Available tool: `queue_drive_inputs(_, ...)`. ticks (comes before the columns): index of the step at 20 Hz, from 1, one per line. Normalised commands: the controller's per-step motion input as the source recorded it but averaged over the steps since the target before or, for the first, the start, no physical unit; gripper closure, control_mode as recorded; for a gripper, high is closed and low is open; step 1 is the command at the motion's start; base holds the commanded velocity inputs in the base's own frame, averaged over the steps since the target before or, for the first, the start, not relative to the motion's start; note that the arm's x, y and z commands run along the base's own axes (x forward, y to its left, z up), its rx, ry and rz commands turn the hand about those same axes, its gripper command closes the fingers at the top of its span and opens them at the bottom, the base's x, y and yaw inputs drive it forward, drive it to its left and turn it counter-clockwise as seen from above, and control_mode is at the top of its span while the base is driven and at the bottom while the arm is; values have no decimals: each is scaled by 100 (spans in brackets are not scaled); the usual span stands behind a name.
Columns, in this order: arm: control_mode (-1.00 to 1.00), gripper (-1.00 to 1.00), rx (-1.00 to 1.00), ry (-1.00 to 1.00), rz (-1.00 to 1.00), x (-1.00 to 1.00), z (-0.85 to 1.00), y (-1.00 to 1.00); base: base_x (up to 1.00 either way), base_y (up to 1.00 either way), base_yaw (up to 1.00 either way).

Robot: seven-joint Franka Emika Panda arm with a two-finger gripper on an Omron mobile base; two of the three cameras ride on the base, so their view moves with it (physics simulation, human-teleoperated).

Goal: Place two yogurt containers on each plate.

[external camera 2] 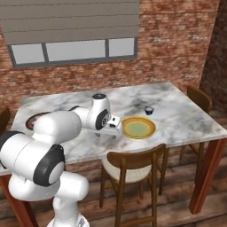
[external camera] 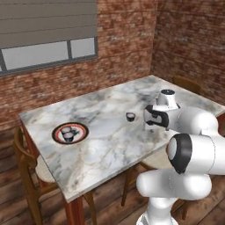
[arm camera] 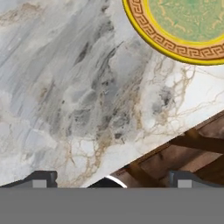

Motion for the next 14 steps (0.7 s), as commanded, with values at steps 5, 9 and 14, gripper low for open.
queue_drive_inputs(5,100,-100,0,0,0,0,0,0,35,0,3)
queue_drive_inputs(9,100,-100,0,0,0,0,0,0,60,25,0)
queue_drive_inputs(14,100,-100,0,0,0,0,0,0,66,39,0)
